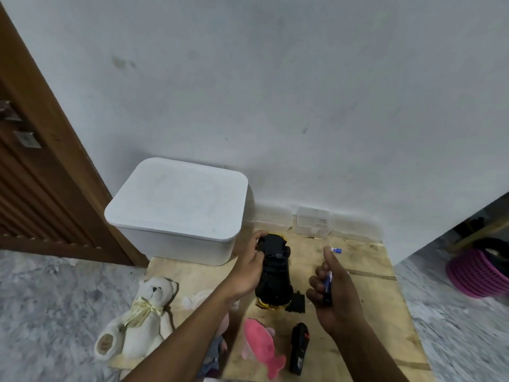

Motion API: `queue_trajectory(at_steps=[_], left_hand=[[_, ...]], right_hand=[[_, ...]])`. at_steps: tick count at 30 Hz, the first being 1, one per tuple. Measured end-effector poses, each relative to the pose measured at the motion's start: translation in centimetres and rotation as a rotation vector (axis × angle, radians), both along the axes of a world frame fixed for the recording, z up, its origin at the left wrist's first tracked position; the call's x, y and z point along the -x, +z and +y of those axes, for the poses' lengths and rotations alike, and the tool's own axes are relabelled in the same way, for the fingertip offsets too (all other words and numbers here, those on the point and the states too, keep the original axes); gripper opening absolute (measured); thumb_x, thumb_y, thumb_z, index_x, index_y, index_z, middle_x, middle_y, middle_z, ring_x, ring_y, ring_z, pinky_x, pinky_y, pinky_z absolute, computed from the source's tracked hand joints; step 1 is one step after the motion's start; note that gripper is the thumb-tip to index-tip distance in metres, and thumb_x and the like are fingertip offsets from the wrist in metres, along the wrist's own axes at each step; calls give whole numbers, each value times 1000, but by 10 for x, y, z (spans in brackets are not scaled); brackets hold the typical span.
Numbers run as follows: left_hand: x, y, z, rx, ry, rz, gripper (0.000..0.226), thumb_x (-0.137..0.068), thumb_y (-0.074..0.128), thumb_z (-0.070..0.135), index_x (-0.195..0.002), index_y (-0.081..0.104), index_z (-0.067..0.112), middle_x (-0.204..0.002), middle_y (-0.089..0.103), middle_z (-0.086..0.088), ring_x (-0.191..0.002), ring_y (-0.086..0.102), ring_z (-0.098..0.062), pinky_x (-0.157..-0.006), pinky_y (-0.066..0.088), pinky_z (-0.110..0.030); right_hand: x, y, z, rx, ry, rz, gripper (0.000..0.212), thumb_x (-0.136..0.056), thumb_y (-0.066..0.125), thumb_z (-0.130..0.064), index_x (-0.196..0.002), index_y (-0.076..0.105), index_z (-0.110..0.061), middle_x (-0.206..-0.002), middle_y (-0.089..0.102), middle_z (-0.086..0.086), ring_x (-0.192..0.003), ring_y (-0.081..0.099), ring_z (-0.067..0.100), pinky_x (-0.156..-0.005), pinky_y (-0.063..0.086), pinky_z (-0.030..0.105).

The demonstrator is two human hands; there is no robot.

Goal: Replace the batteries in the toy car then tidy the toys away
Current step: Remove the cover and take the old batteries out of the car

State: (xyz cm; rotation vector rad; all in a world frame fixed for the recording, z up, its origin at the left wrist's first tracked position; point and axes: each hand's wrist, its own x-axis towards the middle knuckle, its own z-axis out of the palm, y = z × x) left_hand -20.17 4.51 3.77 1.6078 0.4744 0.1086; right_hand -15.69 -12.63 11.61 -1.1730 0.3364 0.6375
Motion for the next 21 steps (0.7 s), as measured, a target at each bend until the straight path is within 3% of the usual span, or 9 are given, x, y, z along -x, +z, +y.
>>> queue_trajectory(at_steps=[3, 7, 10, 14, 16, 21], left_hand=[[-20, -21, -3, -73, -43, 63, 48, -101, 30, 6, -141, 38, 31, -133, 52, -6, -116, 54, -21, -103, 46, -36], [-40, -58, 2, -111, -49, 209, 52, -101, 30, 6, -145, 37, 34, -141, 47, -10, -124, 50, -28, -110, 44, -46], [-45, -75, 4, -90, -31, 283, 53, -102, 31, 4, -146, 39, 33, -143, 50, -7, -128, 50, -27, -112, 42, -41], [-42, -88, 2, -55, 17, 355, 52, -101, 35, 0, -140, 45, 33, -132, 55, -3, -122, 52, -23, -100, 39, -29], [-44, -98, 1, -61, 40, 342, 48, -102, 39, 4, -133, 47, 39, -129, 60, 2, -123, 55, -23, -101, 42, -31], [-42, -107, -4, -159, 111, 393, 51, -104, 41, 8, -147, 42, 36, -135, 53, 5, -124, 50, -18, -110, 35, -33]], right_hand=[[-8, -9, -17, 15, -31, -4, 23, -91, 65, -39, -88, 54, -18, -58, 41, -5, -41, 33, 7, -33, 26, 19], [-22, -20, -39, 48, -70, 26, 28, -80, 71, -39, -78, 51, -19, -58, 40, -4, -43, 30, 8, -35, 24, 21], [-37, -29, -52, 67, -84, 43, 25, -79, 71, -37, -80, 54, -19, -58, 39, -4, -44, 30, 8, -36, 24, 22], [-58, -44, -65, 92, -108, 107, 26, -91, 65, -33, -75, 53, -17, -54, 40, -3, -42, 33, 9, -36, 27, 22], [-69, -49, -68, 106, -125, 118, 25, -93, 66, -30, -76, 55, -16, -53, 40, -3, -42, 35, 10, -36, 28, 22], [-106, -66, -75, 99, -122, 112, 18, -83, 75, -22, -93, 66, -11, -59, 49, 1, -45, 43, 12, -41, 29, 25]])
